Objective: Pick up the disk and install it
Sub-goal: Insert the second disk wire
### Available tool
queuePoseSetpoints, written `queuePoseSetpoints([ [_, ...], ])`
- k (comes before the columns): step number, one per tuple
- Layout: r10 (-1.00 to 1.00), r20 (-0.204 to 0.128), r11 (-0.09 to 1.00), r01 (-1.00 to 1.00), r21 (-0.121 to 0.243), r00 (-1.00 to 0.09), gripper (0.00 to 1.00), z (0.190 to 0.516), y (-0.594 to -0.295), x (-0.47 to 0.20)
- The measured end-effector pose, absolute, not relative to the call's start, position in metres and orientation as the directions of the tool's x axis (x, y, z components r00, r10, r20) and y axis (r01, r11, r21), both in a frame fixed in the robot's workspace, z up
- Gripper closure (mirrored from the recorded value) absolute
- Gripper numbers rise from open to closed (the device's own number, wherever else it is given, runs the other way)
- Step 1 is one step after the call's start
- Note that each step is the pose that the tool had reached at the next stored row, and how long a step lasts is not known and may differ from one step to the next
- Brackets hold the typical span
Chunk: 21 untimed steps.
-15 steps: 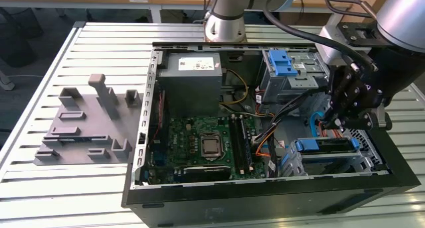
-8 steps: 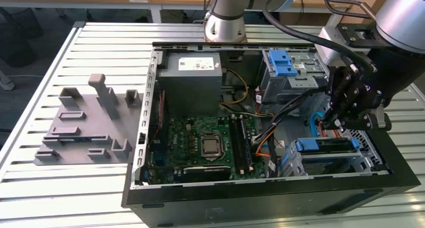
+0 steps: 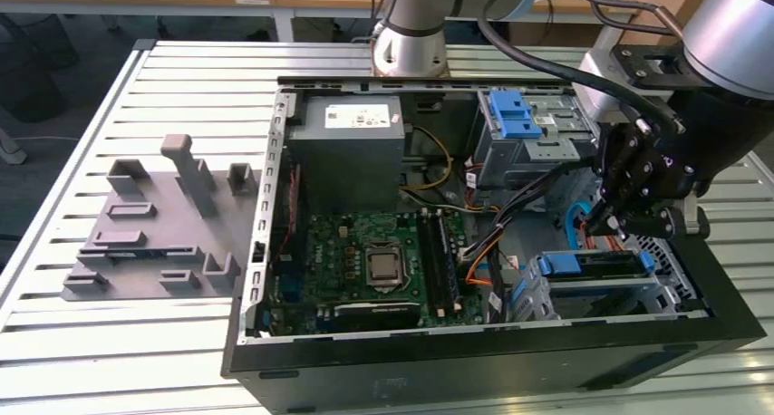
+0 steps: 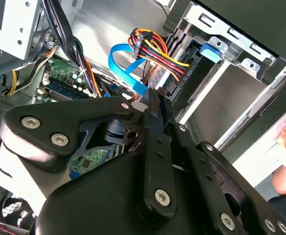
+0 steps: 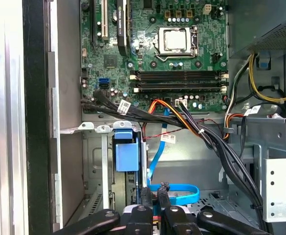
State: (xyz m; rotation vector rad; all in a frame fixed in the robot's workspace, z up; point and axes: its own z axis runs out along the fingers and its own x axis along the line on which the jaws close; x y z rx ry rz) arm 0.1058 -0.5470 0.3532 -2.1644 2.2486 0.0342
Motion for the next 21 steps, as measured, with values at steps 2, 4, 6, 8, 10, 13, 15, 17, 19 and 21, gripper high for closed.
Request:
queuePoseSetpoints([
  [2,-0.999,-0.030,0.038,-0.999,0.002,-0.038,0.84,0.3529,-0.5470,0.1058],
  [4,-0.999,-0.031,0.038,-0.999,0.002,-0.038,0.84,0.3524,-0.5473,0.1058],
  [6,-0.999,-0.030,0.038,-0.999,0.001,-0.038,0.84,0.3521,-0.5480,0.1058],
  [8,-0.999,-0.031,0.037,-0.999,0.000,-0.037,0.84,0.3515,-0.5490,0.1058],
  [10,-0.999,-0.031,0.037,-0.999,-0.002,-0.037,0.84,0.3507,-0.5498,0.1057],
  [13,-0.999,-0.031,0.035,-0.999,-0.007,-0.035,0.84,0.3496,-0.5503,0.1056],
  [15,-0.999,-0.030,0.031,-0.999,-0.008,-0.031,0.84,0.3485,-0.5504,0.1056],
  [17,-0.999,-0.018,0.027,-1.000,-0.009,-0.027,0.84,0.3480,-0.5504,0.1056],
  [19,-1.000,0.004,0.023,-1.000,-0.009,-0.023,0.84,0.3475,-0.5504,0.1055],
  [21,-1.000,0.008,0.021,-1.000,-0.009,-0.021,0.84,0.3465,-0.5504,0.1055],
])
